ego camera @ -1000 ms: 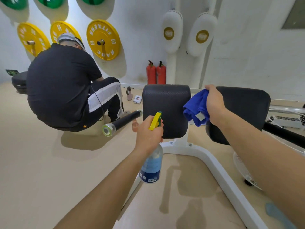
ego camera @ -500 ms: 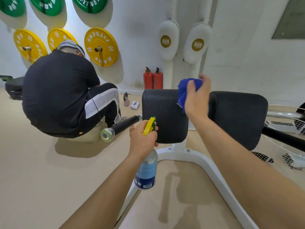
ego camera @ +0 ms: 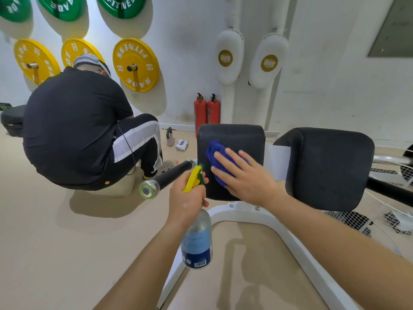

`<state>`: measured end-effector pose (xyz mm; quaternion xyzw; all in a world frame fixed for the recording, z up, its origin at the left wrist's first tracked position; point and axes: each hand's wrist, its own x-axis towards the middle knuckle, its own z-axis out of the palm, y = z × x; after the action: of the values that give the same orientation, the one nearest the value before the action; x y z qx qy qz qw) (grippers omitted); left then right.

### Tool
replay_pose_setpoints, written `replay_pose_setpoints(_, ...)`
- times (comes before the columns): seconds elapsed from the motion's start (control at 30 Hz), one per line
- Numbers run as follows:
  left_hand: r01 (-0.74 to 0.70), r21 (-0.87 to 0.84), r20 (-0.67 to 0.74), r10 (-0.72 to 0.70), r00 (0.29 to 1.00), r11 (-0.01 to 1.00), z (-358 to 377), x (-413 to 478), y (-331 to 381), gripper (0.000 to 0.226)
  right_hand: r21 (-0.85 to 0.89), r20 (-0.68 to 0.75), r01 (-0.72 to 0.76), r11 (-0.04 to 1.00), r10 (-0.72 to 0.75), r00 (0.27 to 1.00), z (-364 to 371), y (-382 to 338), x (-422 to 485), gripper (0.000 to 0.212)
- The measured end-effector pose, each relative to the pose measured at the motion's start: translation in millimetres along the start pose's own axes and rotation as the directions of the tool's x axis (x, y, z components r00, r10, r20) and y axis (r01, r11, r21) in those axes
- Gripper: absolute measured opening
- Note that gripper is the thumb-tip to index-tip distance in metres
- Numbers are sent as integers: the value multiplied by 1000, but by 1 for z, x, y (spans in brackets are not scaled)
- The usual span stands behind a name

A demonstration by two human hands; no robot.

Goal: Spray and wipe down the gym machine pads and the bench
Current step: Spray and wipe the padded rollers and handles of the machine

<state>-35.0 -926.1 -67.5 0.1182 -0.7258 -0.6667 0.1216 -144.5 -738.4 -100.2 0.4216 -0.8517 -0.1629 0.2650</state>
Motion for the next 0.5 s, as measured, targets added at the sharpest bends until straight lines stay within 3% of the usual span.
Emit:
replay_pose_setpoints(0.07,0,-6,-7,0,1000,1000,-4,2,1,36,18,-46,-154,988,155,987,-20,22,32,60)
replay_pose_setpoints(0.13,-7,24,-10,7,1000,1000,-7,3,1,32,152,-6,-406,901,411,912,-38,38,66,58)
replay_pose_setpoints(0.2,-12,40,-17,13,1000,999,-9,3,-2,30,244,7,-486,839,499,866,-42,37,86,54)
replay_pose_setpoints(0.3,-10,36,-22,11,1000,999,-13,4,-4,29,156,-66,-357,921,370,927,-27,12,72,53)
replay_pose_setpoints(0.4,-20,14,-16,20,1000,1000,-15,4,-8,30,71,-114,-100,992,108,988,0,-23,29,53)
replay_pose_setpoints(0.5,-20,11,0,20,1000,1000,-16,2,-10,31,27,-32,192,981,-191,981,6,-28,-4,58)
